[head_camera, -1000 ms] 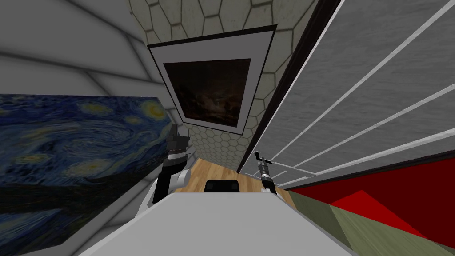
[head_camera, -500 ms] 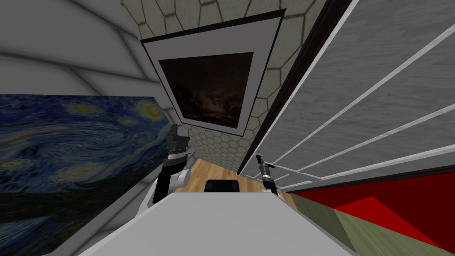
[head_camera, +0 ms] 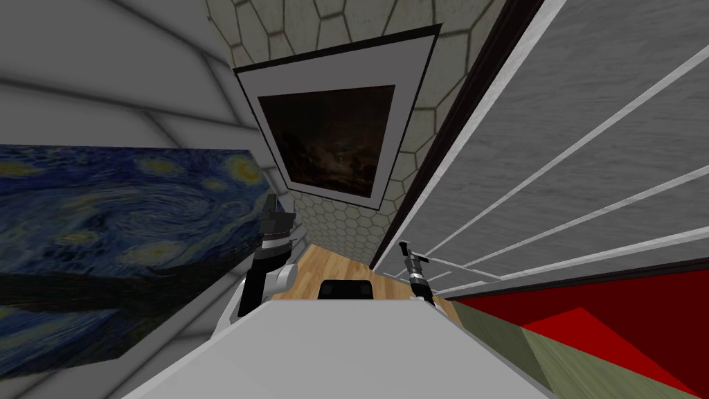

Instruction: Pull the door open

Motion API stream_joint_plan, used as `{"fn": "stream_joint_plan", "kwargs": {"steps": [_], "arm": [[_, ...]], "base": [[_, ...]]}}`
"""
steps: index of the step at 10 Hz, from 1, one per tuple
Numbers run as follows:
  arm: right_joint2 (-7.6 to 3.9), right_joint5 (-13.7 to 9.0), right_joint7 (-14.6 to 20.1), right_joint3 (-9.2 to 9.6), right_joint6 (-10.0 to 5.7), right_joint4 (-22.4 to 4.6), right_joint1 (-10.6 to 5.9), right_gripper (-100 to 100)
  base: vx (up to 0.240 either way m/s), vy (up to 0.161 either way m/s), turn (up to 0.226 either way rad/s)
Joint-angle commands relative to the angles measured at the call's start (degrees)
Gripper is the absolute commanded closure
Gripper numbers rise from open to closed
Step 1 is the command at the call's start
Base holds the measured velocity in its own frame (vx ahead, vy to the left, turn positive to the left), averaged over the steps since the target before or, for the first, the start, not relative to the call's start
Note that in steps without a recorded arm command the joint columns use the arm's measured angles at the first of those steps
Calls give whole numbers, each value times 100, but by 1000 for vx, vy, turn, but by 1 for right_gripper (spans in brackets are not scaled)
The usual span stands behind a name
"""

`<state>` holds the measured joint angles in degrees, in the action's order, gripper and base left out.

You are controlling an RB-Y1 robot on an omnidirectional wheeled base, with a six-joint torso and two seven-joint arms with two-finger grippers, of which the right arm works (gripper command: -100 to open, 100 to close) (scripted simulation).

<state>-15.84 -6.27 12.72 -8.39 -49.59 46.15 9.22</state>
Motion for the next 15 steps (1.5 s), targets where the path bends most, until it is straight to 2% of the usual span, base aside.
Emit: {"fn": "stream_joint_plan", "kwargs": {"steps": [1, 8, 9, 10, 14, 15], "arm": [[-60, 52, 114, 98, -89, -7, 100, 100], [-358, 215, 527, 389, -438, 37, 407, 100], [-334, 202, 489, 365, -392, 38, 387, 100], [-389, 231, 569, 418, -534, -13, 478, 100], [-546, 288, 752, 519, -895, -107, 672, 100], [-608, 310, 824, 559, -1037, -144, 748, 100]], "base": [[-185, -16, 130], [-205, -33, 114], [-84, -5, 8], [-119, -22, 150], [-220, -66, 168], [-238, -39, 185]]}}
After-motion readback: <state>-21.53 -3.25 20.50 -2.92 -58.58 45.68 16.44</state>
